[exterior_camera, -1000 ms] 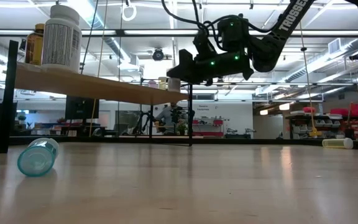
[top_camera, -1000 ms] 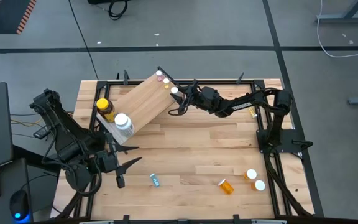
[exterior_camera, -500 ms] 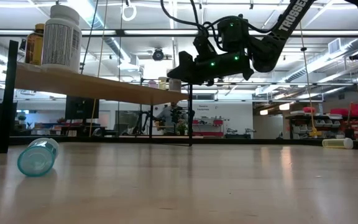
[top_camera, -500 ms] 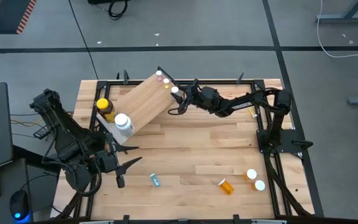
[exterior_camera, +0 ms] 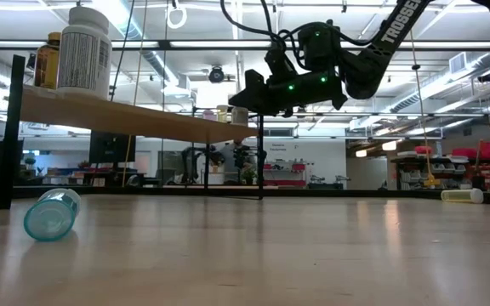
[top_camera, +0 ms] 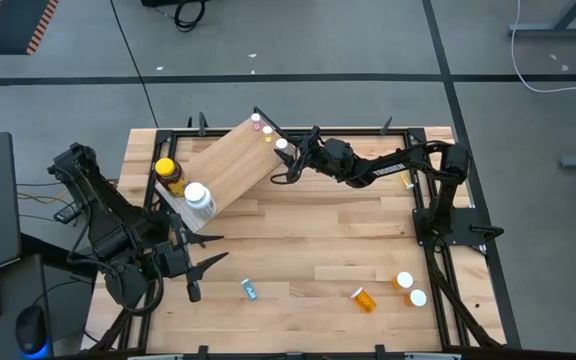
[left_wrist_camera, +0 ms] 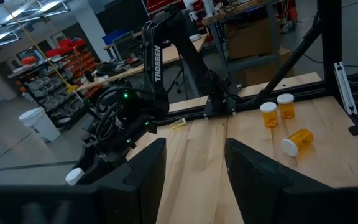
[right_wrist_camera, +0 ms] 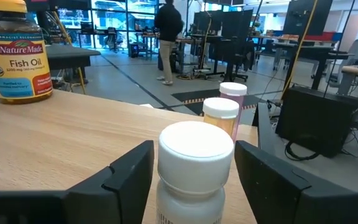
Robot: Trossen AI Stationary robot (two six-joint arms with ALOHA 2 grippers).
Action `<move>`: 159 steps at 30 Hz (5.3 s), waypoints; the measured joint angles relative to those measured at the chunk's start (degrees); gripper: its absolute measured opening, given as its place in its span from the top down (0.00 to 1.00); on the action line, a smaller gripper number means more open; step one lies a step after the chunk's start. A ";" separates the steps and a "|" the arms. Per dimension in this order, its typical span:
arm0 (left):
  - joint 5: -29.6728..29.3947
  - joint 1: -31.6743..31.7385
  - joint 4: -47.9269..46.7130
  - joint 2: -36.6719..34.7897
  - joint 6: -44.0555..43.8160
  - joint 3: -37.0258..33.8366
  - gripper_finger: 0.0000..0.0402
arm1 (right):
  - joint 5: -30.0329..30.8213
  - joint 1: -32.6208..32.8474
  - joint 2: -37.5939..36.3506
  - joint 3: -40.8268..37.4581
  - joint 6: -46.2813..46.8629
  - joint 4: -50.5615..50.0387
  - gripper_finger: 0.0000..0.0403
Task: Pick and place medicine bottles onto shelf by color
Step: Put the small white pill bottle on the shelf, then put the blue pill bottle on the shelf
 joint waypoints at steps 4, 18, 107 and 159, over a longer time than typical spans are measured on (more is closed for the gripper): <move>0.00 0.00 0.00 0.00 0.00 0.00 0.57 | 0.00 0.00 0.01 0.00 -0.13 0.23 0.41; 0.00 0.00 0.00 0.00 0.00 0.00 0.57 | -0.04 0.22 0.02 0.00 -0.64 3.03 0.29; 7.50 -0.53 -3.13 0.35 -10.01 -0.44 0.57 | 15.67 44.21 32.27 42.80 22.67 -44.56 0.24; 7.97 -2.80 -3.04 0.35 -13.03 -0.44 0.57 | 11.11 39.98 33.35 45.11 28.82 -51.86 0.31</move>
